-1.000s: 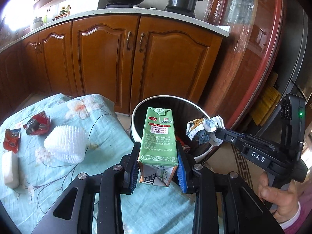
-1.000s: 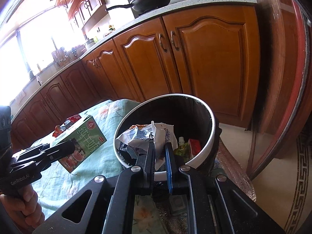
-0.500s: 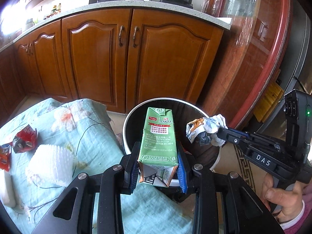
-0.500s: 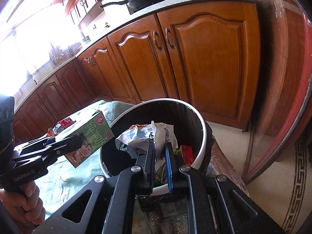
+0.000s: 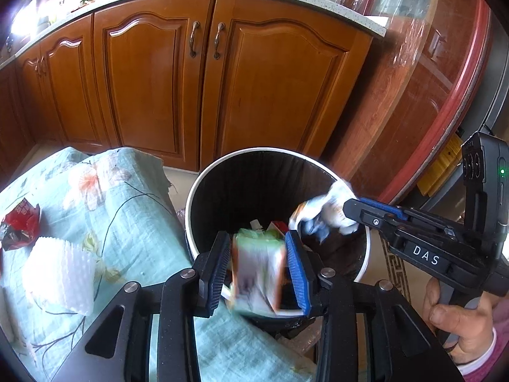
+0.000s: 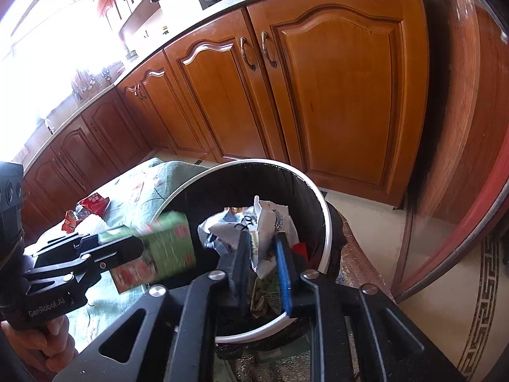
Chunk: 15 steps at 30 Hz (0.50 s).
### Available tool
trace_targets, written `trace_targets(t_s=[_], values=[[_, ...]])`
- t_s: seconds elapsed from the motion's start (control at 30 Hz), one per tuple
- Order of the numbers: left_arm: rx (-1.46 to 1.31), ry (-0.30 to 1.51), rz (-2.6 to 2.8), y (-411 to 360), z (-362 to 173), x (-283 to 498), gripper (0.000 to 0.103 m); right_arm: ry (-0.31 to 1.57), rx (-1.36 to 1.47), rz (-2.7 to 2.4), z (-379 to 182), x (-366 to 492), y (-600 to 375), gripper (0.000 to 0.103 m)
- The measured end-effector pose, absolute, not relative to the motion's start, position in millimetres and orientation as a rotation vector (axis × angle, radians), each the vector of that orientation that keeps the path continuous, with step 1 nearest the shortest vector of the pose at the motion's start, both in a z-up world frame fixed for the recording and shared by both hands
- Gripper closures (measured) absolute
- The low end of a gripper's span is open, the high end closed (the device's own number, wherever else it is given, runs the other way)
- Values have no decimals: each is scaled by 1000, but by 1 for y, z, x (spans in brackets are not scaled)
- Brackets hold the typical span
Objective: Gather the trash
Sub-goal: 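Open both grippers to drop the carton and wrapper into the bin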
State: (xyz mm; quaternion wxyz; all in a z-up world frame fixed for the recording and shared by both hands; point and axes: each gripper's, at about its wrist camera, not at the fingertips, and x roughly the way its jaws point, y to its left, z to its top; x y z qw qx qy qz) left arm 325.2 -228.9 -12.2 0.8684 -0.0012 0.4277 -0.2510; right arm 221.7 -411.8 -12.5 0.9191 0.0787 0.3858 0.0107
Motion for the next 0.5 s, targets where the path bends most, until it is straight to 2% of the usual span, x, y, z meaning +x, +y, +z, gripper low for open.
trace_targets(t_s=[0.07, 0.13, 0.23, 0.3, 0.37, 0.4, 0.5], values=[[-9, 890, -514, -225, -12, 323, 62, 787, 171, 23, -11, 219, -412, 73], [-25, 884, -511, -221, -11, 319, 56, 779, 180, 29, -11, 216, -413, 64], [-49, 867, -500, -210, -9, 307, 49, 764, 208, 50, -10, 210, -411, 43], [-70, 855, -490, -202, -8, 297, 44, 752, 218, 57, -10, 205, -407, 23], [-89, 843, -477, -191, -9, 283, 40, 742, 230, 70, -11, 200, -401, 12], [-98, 840, -470, -184, -10, 276, 37, 737, 236, 78, -11, 196, -398, 8], [-131, 837, -440, -167, -12, 259, 31, 717, 239, 94, -11, 188, -386, 6]])
